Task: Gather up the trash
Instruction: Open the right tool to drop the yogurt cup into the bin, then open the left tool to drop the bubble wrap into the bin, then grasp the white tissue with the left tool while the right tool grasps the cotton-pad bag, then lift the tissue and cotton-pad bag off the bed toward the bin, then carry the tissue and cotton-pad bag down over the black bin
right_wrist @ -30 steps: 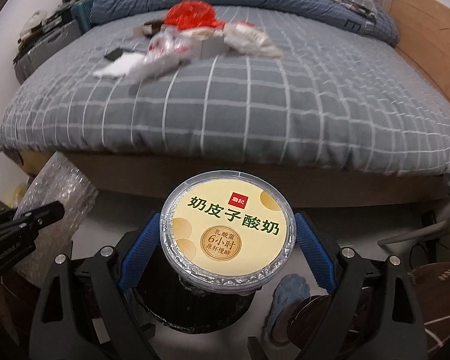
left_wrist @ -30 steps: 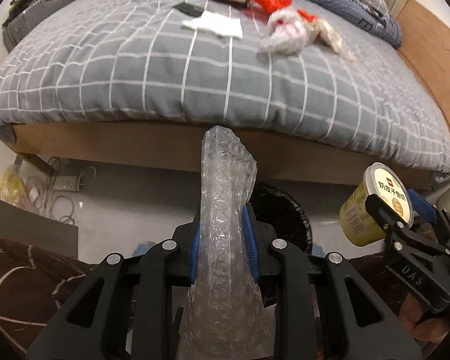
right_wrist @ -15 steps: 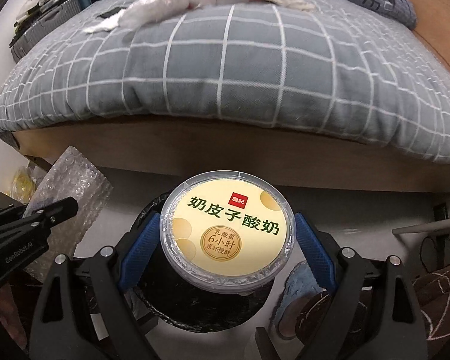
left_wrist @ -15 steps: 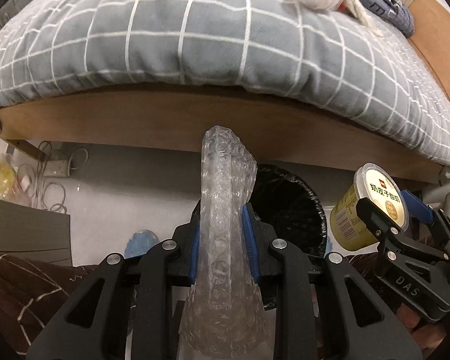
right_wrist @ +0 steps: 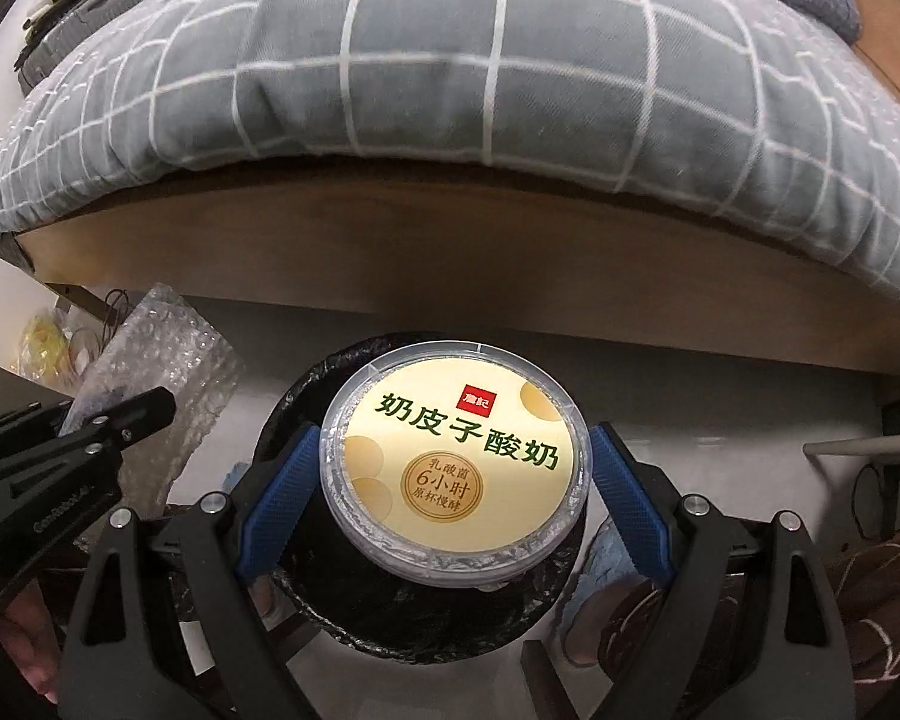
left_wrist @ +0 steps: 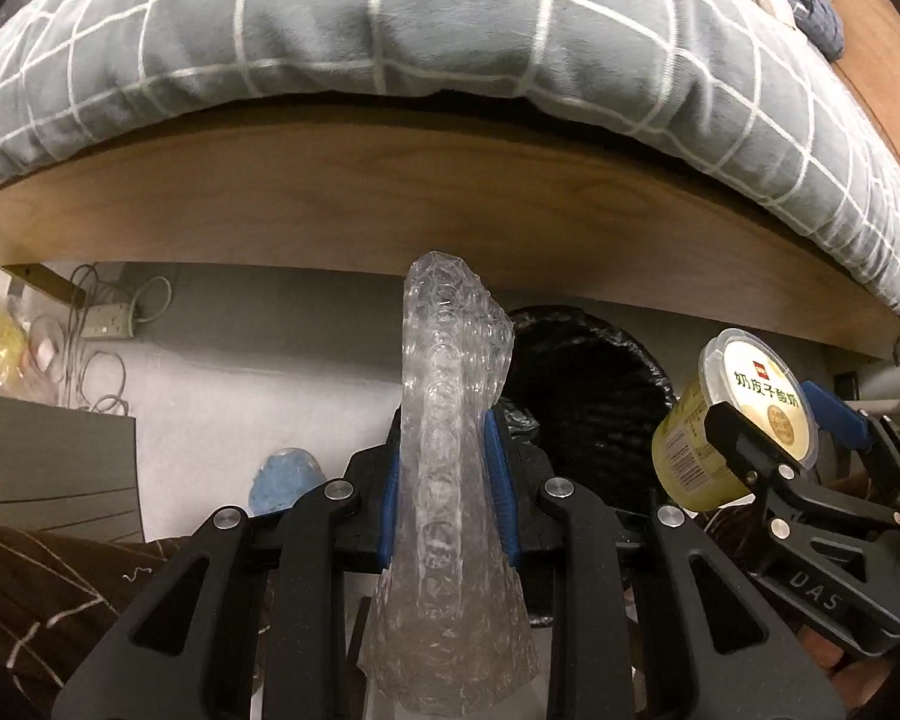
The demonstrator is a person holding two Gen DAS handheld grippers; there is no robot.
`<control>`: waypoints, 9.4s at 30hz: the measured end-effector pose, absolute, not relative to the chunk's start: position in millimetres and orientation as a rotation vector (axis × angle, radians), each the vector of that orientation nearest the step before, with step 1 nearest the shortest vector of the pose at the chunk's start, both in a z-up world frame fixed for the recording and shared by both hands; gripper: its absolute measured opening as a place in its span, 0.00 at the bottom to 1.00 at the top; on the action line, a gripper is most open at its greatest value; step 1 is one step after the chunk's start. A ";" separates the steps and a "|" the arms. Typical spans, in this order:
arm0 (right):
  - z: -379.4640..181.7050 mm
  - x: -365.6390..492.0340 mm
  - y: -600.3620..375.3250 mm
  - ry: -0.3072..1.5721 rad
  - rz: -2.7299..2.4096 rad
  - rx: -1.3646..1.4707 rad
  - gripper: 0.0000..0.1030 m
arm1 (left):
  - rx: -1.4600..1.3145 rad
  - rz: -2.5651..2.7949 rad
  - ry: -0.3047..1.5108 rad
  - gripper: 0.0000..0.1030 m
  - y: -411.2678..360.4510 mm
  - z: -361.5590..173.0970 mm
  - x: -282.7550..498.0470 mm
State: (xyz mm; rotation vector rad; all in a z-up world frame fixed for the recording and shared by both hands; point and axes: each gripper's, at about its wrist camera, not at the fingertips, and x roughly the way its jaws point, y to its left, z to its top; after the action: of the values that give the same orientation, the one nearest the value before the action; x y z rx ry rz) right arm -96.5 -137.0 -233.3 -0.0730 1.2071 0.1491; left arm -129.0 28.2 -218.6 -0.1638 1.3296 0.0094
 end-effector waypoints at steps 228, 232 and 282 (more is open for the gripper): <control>-41.9 62.9 -225.7 0.789 0.066 -0.001 0.13 | -0.053 -0.043 0.925 0.02 27.1 -20.2 20.8; -39.0 49.6 -225.4 0.784 0.072 0.001 0.13 | -0.051 -0.059 0.921 0.02 22.9 -18.1 9.8; -60.6 -90.4 -201.1 0.848 0.153 -0.022 0.12 | -0.106 -0.058 0.990 0.02 10.5 -45.0 -107.5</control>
State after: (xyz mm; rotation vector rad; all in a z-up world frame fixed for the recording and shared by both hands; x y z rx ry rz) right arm -90.4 -201.1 -60.6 -0.0224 0.8484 0.1527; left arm -107.5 10.5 -45.0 -0.1056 0.9902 -0.0579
